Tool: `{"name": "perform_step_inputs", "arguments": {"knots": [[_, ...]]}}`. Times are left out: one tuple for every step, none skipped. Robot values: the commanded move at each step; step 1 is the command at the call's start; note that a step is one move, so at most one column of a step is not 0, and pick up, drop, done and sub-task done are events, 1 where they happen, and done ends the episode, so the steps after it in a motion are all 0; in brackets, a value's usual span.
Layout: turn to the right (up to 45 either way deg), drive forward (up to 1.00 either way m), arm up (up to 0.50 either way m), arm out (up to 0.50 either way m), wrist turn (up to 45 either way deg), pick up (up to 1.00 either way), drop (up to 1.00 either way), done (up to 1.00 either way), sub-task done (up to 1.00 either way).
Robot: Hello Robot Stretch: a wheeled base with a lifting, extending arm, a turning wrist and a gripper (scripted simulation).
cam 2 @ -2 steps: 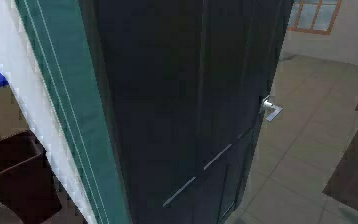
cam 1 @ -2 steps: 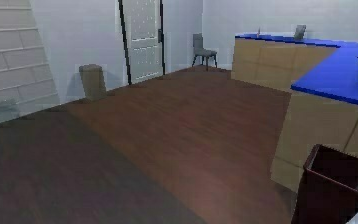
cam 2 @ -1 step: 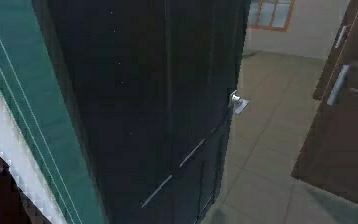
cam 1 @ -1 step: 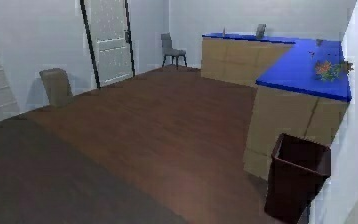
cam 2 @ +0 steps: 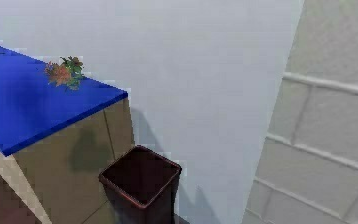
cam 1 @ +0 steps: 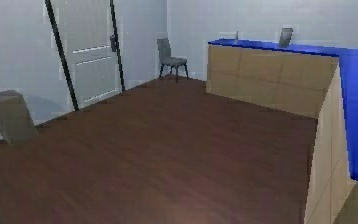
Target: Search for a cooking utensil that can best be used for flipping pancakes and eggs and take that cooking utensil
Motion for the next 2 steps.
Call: {"name": "perform_step_inputs", "arguments": {"knots": [[3.0,0.0,0.0,0.0,0.0,0.0,0.0,0.0,0.0],[0.0,0.7,0.0,0.0,0.0,0.0,0.0,0.0,0.0]]}}
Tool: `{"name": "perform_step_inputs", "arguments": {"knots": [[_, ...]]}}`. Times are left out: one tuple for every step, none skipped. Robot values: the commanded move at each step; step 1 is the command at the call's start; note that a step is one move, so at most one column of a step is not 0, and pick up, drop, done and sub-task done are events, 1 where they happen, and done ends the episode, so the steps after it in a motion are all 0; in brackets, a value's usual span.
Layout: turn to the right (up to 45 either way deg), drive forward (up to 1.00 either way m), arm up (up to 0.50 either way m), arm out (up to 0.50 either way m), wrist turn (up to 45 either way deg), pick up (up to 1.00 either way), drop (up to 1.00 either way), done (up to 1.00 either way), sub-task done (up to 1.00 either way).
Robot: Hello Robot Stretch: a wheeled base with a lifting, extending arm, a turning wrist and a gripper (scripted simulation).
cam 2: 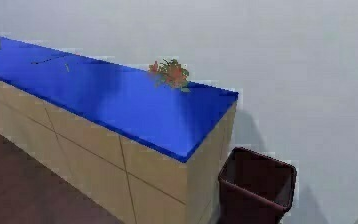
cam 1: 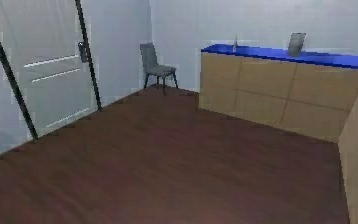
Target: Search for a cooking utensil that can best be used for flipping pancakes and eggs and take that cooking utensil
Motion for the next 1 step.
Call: {"name": "perform_step_inputs", "arguments": {"knots": [[30.0,0.0,0.0,0.0,0.0,0.0,0.0,0.0,0.0]]}}
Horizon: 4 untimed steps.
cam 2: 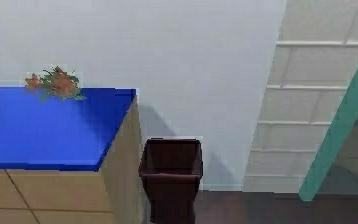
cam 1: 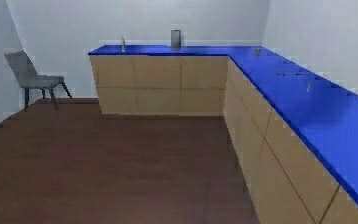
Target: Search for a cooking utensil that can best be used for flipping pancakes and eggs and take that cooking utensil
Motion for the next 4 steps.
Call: {"name": "perform_step_inputs", "arguments": {"knots": [[0.0,1.0,0.0,0.0,0.0,0.0,0.0,0.0,0.0],[-30.0,0.0,0.0,0.0,0.0,0.0,0.0,0.0,0.0],[-3.0,0.0,0.0,0.0,0.0,0.0,0.0,0.0,0.0],[45.0,0.0,0.0,0.0,0.0,0.0,0.0,0.0,0.0]]}}
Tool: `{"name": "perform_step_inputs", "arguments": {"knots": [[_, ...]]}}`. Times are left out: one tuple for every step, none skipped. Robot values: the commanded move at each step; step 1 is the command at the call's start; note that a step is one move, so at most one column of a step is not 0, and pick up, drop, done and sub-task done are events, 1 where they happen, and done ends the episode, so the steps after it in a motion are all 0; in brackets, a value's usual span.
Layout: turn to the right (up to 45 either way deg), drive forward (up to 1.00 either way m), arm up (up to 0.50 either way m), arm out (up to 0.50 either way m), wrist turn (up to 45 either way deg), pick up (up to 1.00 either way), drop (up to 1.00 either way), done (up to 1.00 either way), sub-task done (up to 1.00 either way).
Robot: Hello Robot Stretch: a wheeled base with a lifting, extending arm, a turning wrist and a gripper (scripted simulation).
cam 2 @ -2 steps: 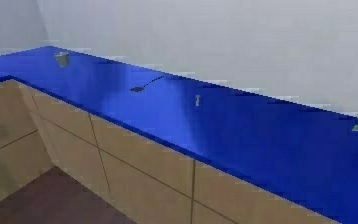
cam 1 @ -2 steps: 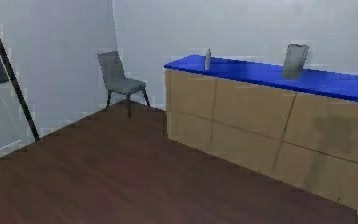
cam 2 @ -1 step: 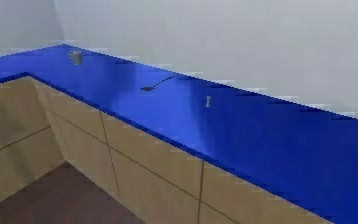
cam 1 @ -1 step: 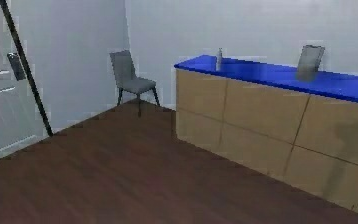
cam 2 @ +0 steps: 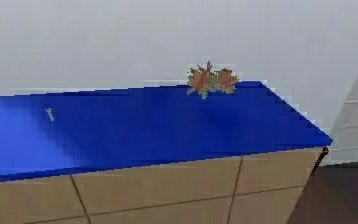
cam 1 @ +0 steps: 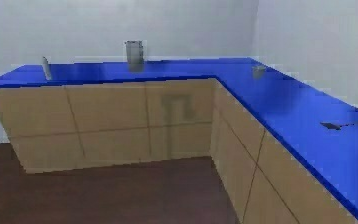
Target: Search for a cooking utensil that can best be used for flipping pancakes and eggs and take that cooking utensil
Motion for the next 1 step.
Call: {"name": "perform_step_inputs", "arguments": {"knots": [[36.0,0.0,0.0,0.0,0.0,0.0,0.0,0.0,0.0]]}}
